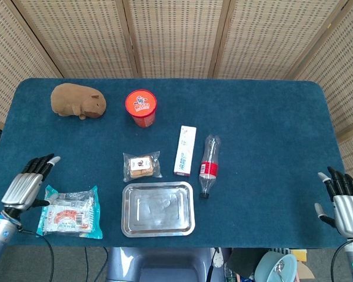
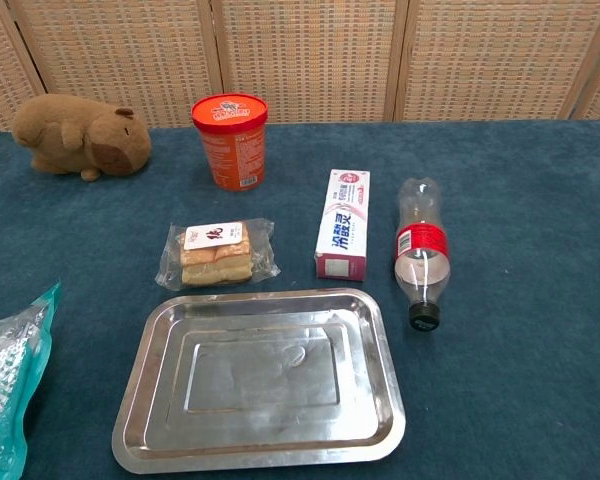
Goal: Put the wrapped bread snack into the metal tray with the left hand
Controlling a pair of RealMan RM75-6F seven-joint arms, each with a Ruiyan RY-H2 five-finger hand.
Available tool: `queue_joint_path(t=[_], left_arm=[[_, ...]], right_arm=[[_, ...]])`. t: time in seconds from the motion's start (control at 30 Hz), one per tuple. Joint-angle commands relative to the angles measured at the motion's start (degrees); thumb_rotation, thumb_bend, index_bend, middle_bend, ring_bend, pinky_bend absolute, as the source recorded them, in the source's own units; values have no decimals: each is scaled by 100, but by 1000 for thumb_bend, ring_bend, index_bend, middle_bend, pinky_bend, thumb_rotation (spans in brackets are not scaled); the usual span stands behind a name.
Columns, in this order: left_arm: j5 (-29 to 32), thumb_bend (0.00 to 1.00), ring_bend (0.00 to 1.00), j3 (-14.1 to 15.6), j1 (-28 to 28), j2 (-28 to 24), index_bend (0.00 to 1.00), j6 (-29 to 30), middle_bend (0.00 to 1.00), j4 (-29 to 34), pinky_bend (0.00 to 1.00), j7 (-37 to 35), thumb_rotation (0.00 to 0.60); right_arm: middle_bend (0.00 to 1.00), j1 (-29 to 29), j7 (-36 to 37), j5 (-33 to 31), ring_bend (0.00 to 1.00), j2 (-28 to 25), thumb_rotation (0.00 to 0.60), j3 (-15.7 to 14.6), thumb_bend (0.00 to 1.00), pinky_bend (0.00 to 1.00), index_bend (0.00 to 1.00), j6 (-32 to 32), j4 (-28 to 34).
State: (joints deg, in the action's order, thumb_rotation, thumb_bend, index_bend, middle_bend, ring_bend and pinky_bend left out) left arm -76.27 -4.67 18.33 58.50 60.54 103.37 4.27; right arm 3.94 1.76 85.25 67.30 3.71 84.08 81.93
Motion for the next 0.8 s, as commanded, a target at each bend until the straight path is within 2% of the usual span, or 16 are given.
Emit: queue_joint_path(t=[0.03,0.23,0.43,0.57,0.8], left_arm=[[28,316,0,-129,357,-87,0,-428,0,337,0,-211,600],[214,316,0,-198,726,-150,0,-775,0,793,0,214,600],[545,316,0,-296,1063,3,0,-1025,0,859,0,490,600],[902,315,0,-371,1272,189,0,-1085,0,727,0,723,600],[1563,289,0,-605,1672,639,0,-1337,0,25,0,619,600]], right_arm=[[0,-3,186,2,0,34,600,3,385,0,97,-1,-128],[0,-108,619,45,0,122,600,-45,385,0,97,130,-451],[0,-230,958,14,0,218,600,-79,385,0,97,226,-767],[0,-312,1214,-22,0,264,600,-84,385,0,97,285,-968],[0,-443,1501,114,0,330,600,-173,385,0,97,477,-1215]])
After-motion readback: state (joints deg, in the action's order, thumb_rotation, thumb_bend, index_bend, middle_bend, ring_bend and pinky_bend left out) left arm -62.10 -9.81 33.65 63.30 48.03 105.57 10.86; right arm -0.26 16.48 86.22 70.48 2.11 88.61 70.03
